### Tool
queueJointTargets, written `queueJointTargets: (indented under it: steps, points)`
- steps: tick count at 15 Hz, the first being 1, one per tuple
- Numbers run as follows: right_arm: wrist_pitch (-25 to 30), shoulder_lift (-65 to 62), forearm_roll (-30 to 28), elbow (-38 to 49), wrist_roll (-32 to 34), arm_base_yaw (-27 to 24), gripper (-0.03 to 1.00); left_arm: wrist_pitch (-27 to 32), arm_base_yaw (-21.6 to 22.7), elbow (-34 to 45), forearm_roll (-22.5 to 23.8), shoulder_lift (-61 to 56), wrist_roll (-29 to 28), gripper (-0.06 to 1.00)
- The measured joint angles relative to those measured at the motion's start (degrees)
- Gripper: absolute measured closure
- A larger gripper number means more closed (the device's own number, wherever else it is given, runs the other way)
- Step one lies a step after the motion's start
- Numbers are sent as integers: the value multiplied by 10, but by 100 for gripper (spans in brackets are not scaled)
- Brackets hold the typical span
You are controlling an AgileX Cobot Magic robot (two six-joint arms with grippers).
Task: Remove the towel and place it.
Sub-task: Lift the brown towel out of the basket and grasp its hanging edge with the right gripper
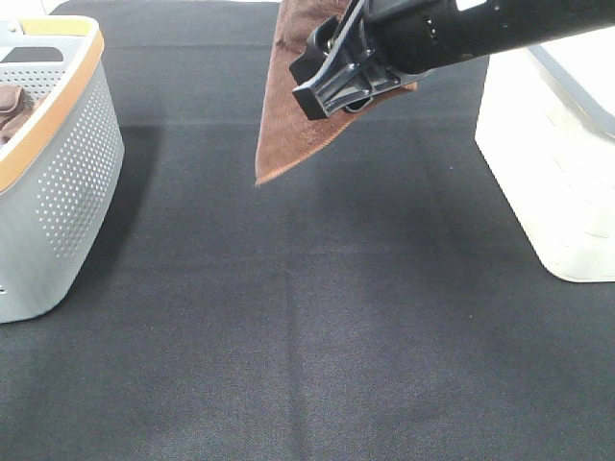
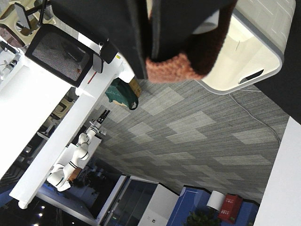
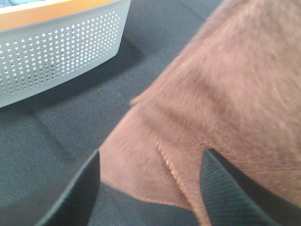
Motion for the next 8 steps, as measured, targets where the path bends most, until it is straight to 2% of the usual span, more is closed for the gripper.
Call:
queueJointTargets:
  steps: [3,5,8]
  points:
    - [0,1,-6,0,21,0,29,15,0,0,-32,0,2,94]
    - [6,1,-18,0,42,0,27,18,0,0,-34,0,5,94]
    - [22,1,-43,0,94,-35,27,36,0,0,-34,-3,6,94]
